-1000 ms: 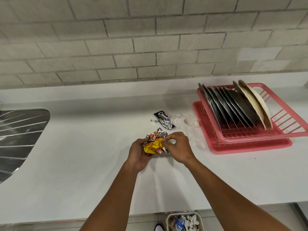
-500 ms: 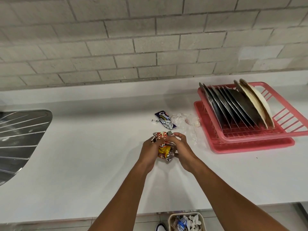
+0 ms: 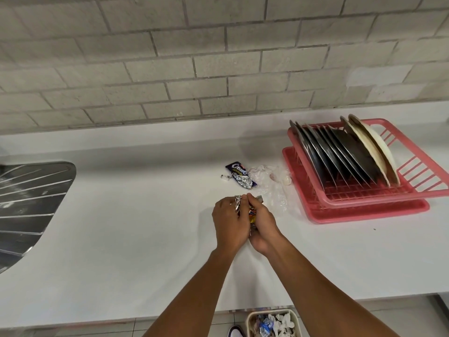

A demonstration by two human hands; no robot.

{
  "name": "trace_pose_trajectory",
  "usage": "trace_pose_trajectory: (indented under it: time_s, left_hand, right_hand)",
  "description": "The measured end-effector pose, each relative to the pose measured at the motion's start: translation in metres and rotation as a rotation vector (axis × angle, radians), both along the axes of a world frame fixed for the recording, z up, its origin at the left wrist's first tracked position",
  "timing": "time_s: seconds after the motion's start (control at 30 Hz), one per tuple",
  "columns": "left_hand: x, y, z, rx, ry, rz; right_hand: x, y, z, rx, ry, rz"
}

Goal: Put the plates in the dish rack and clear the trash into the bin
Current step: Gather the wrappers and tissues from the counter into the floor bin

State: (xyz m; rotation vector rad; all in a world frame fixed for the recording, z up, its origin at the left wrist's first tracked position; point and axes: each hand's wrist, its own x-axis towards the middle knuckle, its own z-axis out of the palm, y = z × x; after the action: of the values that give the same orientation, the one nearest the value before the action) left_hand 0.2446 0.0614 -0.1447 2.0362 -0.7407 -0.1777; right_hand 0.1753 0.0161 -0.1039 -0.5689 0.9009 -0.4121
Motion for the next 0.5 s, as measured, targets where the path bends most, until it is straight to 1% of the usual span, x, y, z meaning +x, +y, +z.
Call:
trace_pose_trajectory:
  time_s: [0.07,0.13,0.17,0.27,0.37,0.43,0.5]
  left_hand:
    - [-0.002,0.004,0.001,0.033,-0.113,-0.017]
    - [-0.004,0.005,-0.002,0.045,-0.154,-0.049]
    - [-0.004,0.005,-0.004,0.043,-0.129,-0.067]
    - [0.000,0.003,-0.004,-0.003,0.076,-0.132]
    - [0.015,-0.005,-0.002,-0.114,0.216,-0.099]
    - [0.031,-0.017,-0.001,-0.119,0.242,-0.042]
    - [0.050,-0.031,-0.002,-0.028,0.162,-0.003]
  right_hand:
    - [0.000,-0.001,0.001,-0.064,0.095,0.010]
    - [0.002,-0.004,0.001,-0.151,0.204,0.002]
    - [0.003,-0.006,0.001,-0.197,0.254,-0.006]
    - [0.004,-0.014,0.002,-0.314,0.359,-0.043]
    - [0.006,-0.024,0.003,-0.364,0.420,-0.060]
    - [0.007,-0.029,0.003,-0.414,0.432,-0.073]
    - [0.007,-0.033,0.001,-0.478,0.449,-0.077]
